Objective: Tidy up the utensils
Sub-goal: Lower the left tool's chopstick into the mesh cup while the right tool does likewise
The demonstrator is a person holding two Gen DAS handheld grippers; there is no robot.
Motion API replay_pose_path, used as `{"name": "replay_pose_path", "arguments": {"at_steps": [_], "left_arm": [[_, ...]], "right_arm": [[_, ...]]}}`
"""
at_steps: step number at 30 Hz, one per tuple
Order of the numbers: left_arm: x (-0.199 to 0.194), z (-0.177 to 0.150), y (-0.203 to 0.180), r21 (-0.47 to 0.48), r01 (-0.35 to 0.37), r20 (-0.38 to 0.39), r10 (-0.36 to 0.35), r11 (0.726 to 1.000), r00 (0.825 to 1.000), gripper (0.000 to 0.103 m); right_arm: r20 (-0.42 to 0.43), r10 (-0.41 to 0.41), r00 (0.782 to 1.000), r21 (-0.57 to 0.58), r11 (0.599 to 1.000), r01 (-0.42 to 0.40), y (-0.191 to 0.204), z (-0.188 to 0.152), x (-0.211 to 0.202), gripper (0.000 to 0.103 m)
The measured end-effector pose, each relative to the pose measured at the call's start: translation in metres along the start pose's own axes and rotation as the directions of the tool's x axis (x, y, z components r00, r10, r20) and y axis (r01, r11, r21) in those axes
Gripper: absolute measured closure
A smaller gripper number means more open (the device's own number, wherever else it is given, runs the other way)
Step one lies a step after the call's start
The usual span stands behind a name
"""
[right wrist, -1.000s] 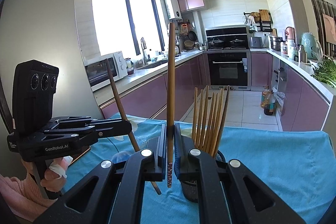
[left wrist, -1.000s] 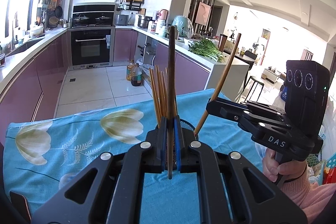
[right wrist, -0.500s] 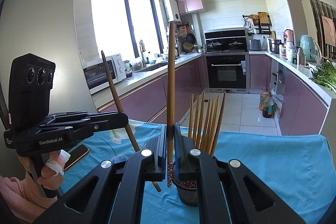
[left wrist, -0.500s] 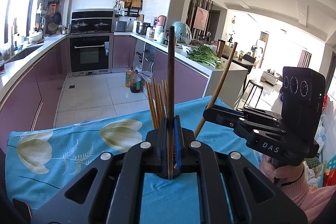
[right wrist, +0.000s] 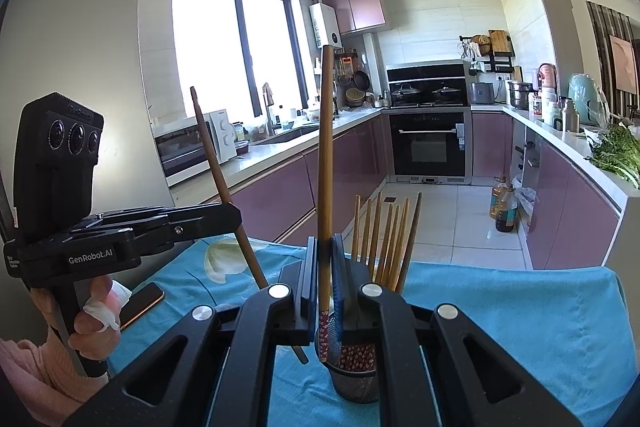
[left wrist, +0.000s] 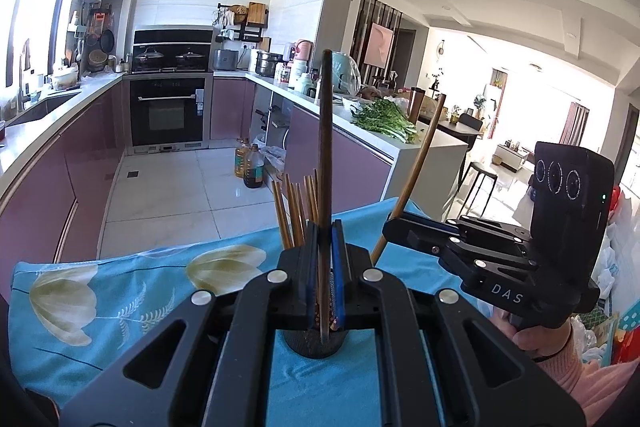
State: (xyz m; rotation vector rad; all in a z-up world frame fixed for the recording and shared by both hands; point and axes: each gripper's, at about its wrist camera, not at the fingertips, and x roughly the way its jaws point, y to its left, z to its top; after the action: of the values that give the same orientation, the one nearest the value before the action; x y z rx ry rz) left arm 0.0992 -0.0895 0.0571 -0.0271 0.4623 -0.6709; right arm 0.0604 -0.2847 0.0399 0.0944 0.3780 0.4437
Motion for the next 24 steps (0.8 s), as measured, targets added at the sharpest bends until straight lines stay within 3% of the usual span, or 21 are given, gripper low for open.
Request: {"name": "replay_pose_path", "arguments": {"at_steps": [13, 24], "left_arm": [[0.003, 0.008, 0.001, -0.003, 0.008, 0.026, -0.008, 1.000, 1.000, 0.096], [0.010, 0.007, 0.000, -0.016, 0.011, 0.006, -0.011, 1.000, 1.000, 0.096]], "right_arm": [[0.005, -0.019, 1.000, -0.001, 1.000, 0.019, -0.005, 0.005, 0.001, 0.097], [-0.014, -0.037, 0.999, 0.014, 0.999, 0.038, -0.014, 0.004, 0.012, 0.097]]}}
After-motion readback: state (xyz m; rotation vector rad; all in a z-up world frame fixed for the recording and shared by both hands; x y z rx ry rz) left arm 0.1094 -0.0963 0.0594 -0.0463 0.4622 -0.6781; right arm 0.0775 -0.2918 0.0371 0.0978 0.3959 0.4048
